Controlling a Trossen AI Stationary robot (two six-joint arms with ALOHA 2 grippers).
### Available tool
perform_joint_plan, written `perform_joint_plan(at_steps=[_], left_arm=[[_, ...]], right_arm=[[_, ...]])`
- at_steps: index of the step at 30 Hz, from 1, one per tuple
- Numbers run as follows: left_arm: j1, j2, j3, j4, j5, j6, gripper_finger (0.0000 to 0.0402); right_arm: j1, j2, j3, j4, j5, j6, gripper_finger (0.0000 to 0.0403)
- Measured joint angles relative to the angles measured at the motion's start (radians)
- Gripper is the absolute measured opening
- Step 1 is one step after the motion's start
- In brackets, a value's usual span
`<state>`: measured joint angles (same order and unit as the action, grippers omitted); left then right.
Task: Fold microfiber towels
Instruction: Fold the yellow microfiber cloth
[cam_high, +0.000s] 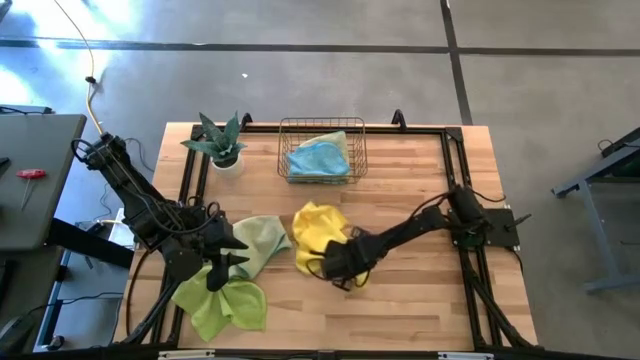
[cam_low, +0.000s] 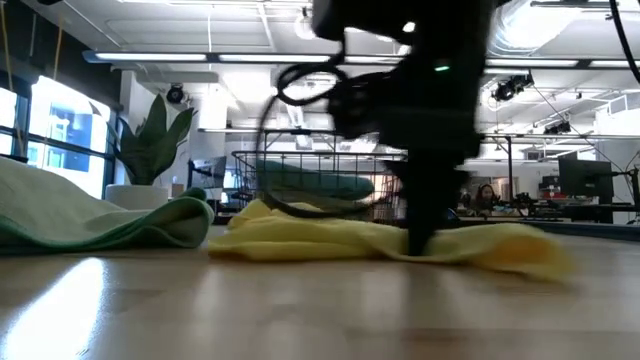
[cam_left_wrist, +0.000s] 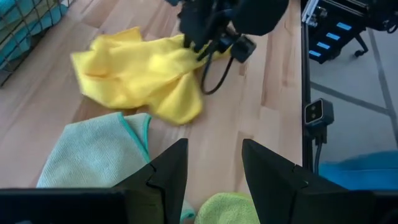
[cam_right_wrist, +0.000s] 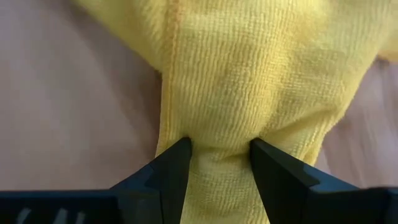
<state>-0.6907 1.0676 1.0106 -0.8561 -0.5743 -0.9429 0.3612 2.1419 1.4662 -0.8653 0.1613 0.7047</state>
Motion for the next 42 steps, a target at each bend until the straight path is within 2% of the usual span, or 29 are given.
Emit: perform_joint_plan(at_steps=[7, 13, 19, 24, 27, 31, 36, 38, 42], left_arm=[[0.0, 0.0, 0.0, 0.0, -0.001, 0.023, 0.0142], [0.017, 0.016, 0.0, 0.0, -0.05, 0.027, 0.0142], [0.052, 0.088, 0.0, 0.065, -0.066, 0.175, 0.0142], [0.089, 0.177, 0.0, 0.202, -0.064, 0.307, 0.0142], [0.117, 0.227, 0.0, 0.292, 0.016, 0.376, 0.0142], [0.154, 0.289, 0.0, 0.401, 0.159, 0.398, 0.0142], [0.206, 0.339, 0.0, 0.492, 0.17, 0.401, 0.0142], [0.23, 0.347, 0.0, 0.53, 0.182, 0.397, 0.0142], [0.257, 0.346, 0.001, 0.584, 0.212, 0.389, 0.0142]], right_arm=[[0.085, -0.045, -0.01, -0.209, -0.035, 0.031, 0.0165], [0.132, -0.221, -0.01, -0.262, -0.002, 0.174, 0.0165], [0.208, -0.349, -0.011, -0.256, 0.142, 0.31, 0.0165], [0.296, -0.368, -0.011, -0.235, 0.294, 0.342, 0.0165], [0.355, -0.366, -0.011, -0.202, 0.429, 0.36, 0.0165], [0.388, -0.365, -0.011, -0.166, 0.5, 0.456, 0.0165], [0.385, -0.365, -0.01, -0.177, 0.608, 0.549, 0.0165], [0.385, -0.369, -0.01, -0.2, 0.595, 0.551, 0.0165], [0.386, -0.375, -0.01, -0.257, 0.431, 0.548, 0.0165]])
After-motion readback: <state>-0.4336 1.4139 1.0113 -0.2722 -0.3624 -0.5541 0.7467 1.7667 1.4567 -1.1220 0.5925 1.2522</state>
